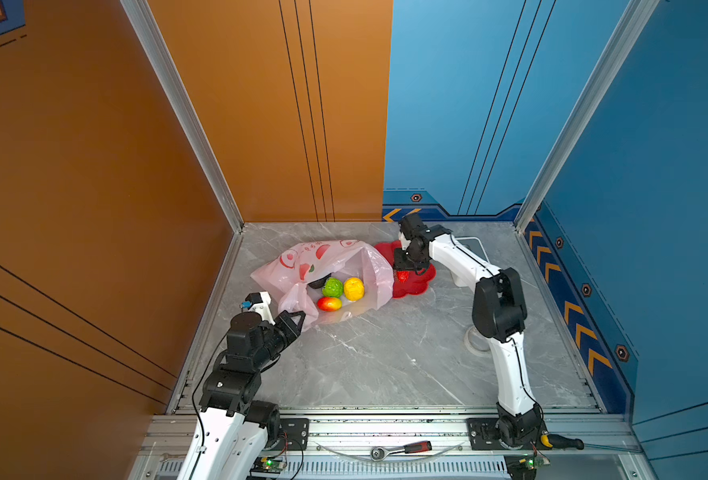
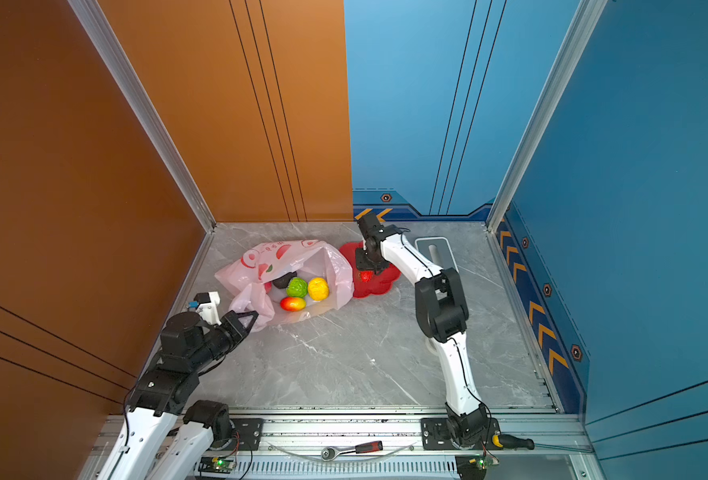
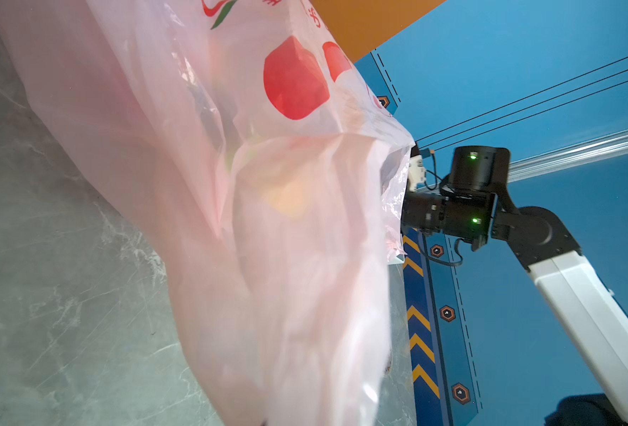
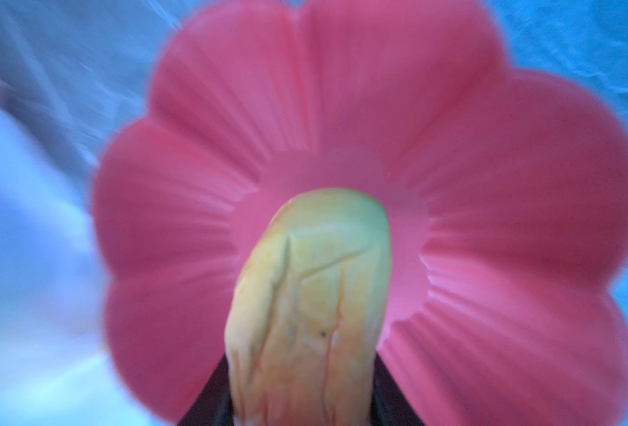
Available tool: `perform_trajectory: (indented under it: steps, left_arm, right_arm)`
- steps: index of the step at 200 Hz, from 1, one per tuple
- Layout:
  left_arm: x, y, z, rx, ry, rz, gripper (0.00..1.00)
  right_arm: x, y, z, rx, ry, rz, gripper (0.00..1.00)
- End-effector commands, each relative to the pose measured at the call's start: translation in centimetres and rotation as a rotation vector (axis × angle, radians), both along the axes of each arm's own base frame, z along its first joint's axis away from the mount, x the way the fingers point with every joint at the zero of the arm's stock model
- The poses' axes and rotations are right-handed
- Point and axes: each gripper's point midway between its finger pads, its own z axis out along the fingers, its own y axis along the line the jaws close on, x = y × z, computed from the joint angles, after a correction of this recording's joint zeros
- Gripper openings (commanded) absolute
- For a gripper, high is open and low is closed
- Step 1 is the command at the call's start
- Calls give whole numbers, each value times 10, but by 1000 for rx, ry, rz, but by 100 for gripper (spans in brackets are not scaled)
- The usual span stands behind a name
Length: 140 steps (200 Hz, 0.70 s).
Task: Place the fruits into the plastic bag
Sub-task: 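Lift the yellow-red fruit and carry it into the bag mouth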
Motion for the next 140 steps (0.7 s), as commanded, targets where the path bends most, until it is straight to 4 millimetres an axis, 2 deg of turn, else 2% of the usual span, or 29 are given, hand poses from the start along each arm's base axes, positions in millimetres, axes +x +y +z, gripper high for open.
perform_trajectory:
  steps: [1, 5, 9, 48, 97, 140]
  left_arm:
    - [0, -2, 4, -14, -9, -13, 0]
    - [1, -1, 4, -13, -10, -12, 0]
    - [0, -2, 5, -15, -10, -14, 0]
    - [0, 0, 5, -17, -13, -5, 0]
    - [4, 0, 5, -22, -6, 2, 0]
    - [7, 1, 0, -25, 5, 14, 0]
  right_arm:
    - [4, 4, 54, 260, -67, -56, 40]
    - [4, 4, 64, 291, -82, -58, 40]
    - [-2, 2, 58, 310, -58, -61, 39]
    - [-28, -8, 108, 561, -98, -53, 40]
    - [-71, -20, 158, 747, -151, -8, 40]
    - [-100, -14, 192, 877, -171, 40, 40]
